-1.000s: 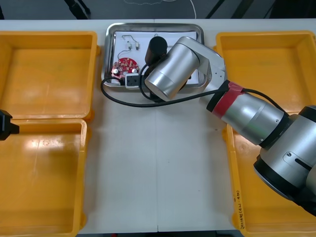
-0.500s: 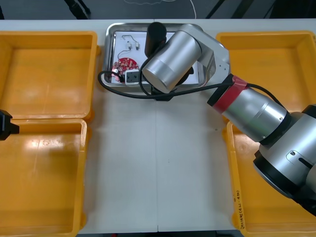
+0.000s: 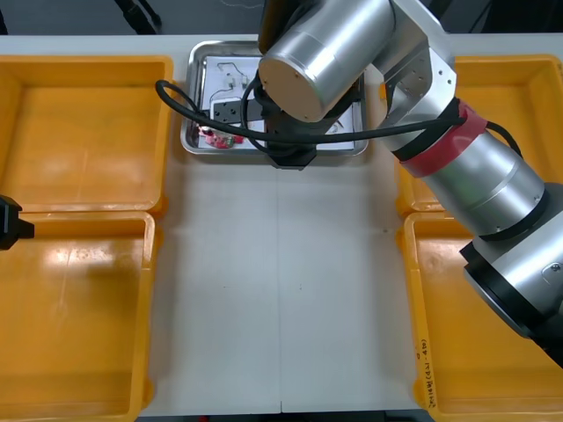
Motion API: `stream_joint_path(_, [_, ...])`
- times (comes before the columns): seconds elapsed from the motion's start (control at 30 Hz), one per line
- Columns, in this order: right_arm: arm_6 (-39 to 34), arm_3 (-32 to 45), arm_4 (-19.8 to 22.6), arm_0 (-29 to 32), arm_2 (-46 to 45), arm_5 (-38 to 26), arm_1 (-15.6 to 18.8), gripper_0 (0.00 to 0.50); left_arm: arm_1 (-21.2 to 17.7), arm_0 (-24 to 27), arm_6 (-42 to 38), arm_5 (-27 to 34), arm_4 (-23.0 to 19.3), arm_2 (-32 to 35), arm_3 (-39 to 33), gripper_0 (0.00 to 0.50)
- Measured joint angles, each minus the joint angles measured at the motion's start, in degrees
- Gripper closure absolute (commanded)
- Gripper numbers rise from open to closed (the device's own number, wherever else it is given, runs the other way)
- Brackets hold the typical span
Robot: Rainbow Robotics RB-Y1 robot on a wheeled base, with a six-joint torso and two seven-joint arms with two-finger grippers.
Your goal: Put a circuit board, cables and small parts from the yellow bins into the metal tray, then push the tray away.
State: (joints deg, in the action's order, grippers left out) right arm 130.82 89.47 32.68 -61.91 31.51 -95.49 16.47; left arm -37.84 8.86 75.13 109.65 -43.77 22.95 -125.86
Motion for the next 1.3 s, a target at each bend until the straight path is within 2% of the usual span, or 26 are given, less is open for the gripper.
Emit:
stream_joint_path(0.13, [-1.7,6.1,0.3,0.8,-0.1,-4.0,2.5,0.000,0.0,0.0,0.0,0.0,0.0,0.0,0.0,0.000])
stream_joint_path(0.3, [-13.2,14.9,0.3,4.6,-2.2,-7.8,5.4,0.000,0.0,0.0,0.0,0.0,0.0,0.0,0.0,0.000])
stream_joint_path(0.47, [-17.4,21.7,0.3,9.9,-7.2,-13.2,6.5,0.000,0.0,0.0,0.0,0.0,0.0,0.0,0.0,0.000])
stream_joint_path(0.6, [-26.6,25.5,0.6,13.6,-11.2,-14.3,6.8,0.000,0.0,0.0,0.0,0.0,0.0,0.0,0.0,0.000])
stream_joint_path(0.67, [-30.2,26.7,1.2,15.3,-13.0,-14.3,7.1,0.000,-0.1,0.0,0.0,0.0,0.0,0.0,0.0,0.000])
stream_joint_path(0.83, [-32.2,28.4,4.8,19.2,-17.9,-14.3,8.0,0.000,-0.1,0.0,0.0,0.0,0.0,0.0,0.0,0.000])
stream_joint_path(0.97, [-40.3,28.6,7.0,21.9,-22.5,-14.3,8.7,0.000,-0.1,0.0,0.0,0.0,0.0,0.0,0.0,0.000])
stream_joint_path(1.3, [-41.1,30.1,4.2,27.4,-27.1,-14.3,10.4,0.000,-0.1,0.0,0.0,0.0,0.0,0.0,-0.1,0.000])
